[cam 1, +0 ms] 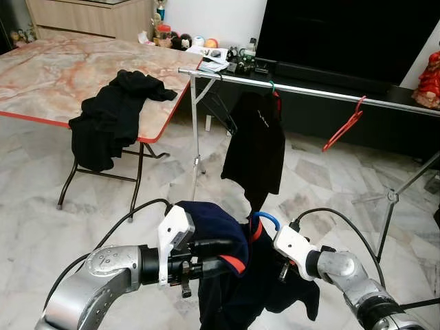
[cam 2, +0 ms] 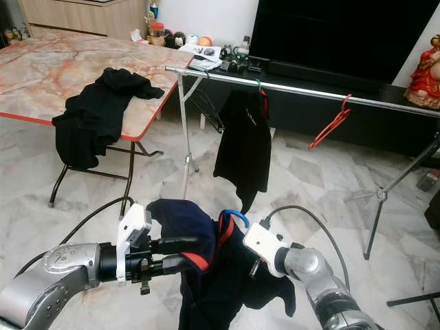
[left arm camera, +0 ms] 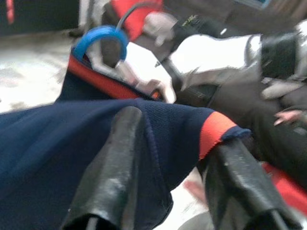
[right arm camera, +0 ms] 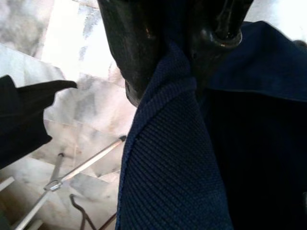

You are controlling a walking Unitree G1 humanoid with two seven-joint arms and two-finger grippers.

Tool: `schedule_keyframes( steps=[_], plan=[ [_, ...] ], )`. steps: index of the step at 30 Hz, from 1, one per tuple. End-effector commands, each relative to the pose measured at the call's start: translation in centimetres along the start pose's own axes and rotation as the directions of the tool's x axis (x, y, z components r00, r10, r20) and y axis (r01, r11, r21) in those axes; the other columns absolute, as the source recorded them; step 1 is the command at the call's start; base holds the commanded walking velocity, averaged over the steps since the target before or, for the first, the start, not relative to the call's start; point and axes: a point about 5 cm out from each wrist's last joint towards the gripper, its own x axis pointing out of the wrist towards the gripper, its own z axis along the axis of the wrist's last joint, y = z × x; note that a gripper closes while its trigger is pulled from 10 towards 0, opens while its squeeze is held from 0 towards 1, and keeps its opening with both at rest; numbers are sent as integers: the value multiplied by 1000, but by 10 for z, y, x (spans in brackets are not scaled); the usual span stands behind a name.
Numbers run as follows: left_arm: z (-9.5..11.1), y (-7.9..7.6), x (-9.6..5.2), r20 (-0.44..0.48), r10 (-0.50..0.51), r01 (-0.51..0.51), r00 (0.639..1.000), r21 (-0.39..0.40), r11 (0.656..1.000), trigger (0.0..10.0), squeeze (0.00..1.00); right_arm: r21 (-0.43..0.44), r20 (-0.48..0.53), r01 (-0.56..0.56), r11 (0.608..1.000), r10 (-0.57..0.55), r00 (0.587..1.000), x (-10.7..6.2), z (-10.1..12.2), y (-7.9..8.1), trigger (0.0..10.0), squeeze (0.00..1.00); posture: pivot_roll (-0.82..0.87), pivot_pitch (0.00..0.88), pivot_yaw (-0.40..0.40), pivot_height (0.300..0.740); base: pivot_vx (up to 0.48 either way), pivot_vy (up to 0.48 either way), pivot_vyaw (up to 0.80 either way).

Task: Hang hanger

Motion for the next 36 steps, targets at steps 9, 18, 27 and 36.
schedule_keyframes(
  steps=[9,18,27,36],
  plan=[
    [-11,28,-6,-160,290,-274,943,119,954,10000,1000,103,25,129,986,-132,991,4,9,-11,0,0,129,20,-104,740,0,0,0],
    [-5,9,-4,-155,142,-124,978,121,985,10000,0,148,32,190,971,-197,980,11,17,-11,0,0,138,30,-105,740,0,0,0],
    [-26,8,-20,-355,138,-80,924,172,982,10000,0,191,40,199,961,-211,977,13,19,-12,0,0,142,35,-106,740,0,0,0],
    [-14,44,-44,-262,375,-316,889,241,918,10000,0,20,35,-24,999,24,999,6,16,-5,0,0,139,32,-109,740,0,0,0]
  ],
)
